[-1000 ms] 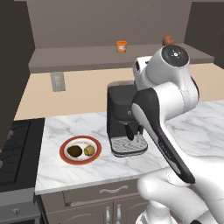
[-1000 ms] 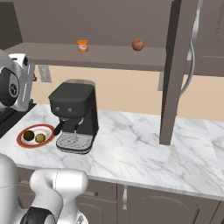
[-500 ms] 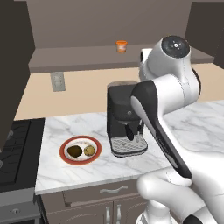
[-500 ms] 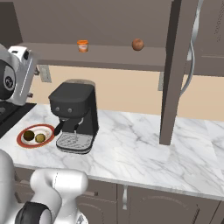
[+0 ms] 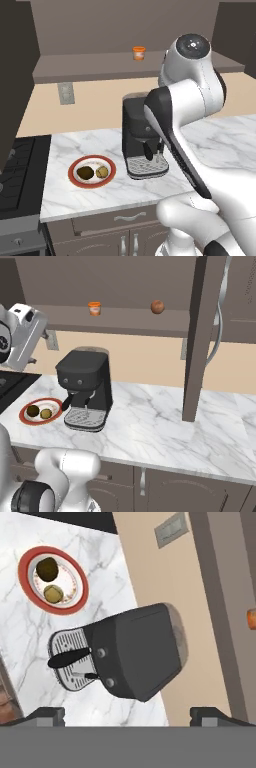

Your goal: Pick the avocado and bread from the counter and place them on the plate. Then pick the jam from the cabinet and place it next to the plate. Lastly close the cabinet door.

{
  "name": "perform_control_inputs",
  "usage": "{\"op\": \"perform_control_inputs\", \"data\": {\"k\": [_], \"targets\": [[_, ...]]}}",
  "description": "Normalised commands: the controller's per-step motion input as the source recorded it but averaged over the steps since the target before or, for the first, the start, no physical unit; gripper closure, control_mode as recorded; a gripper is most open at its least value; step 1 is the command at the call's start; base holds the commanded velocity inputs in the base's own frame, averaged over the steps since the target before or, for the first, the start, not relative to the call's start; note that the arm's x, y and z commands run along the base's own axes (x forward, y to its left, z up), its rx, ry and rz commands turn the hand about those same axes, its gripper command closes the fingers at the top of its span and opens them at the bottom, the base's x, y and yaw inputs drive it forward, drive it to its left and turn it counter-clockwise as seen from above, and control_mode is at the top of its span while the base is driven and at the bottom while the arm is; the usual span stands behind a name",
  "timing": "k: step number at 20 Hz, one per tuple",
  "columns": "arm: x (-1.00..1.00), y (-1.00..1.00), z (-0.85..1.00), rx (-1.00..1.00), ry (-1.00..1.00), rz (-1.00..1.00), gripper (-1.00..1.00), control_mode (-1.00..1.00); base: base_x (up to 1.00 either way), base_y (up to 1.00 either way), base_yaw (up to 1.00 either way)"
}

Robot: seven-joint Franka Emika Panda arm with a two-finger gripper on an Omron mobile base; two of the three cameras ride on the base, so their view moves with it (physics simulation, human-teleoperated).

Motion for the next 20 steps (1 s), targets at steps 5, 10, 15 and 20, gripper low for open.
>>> {"op": "perform_control_inputs", "data": {"k": [5, 10, 15, 20], "targets": [[-0.02, -0.07, 0.1, 0.13, -0.09, -0.17, -1.0, -1.0, 0.0, 0.0, 0.0], [-0.1, -0.06, 0.11, 0.14, -0.15, -0.13, -1.0, -1.0, 0.0, 0.0, 0.0], [-0.08, -0.07, 0.09, 0.15, -0.15, -0.09, -1.0, -1.0, 0.0, 0.0, 0.0], [-0.13, -0.15, 0.09, 0.19, -0.18, -0.06, -1.0, -1.0, 0.0, 0.0, 0.0]]}}
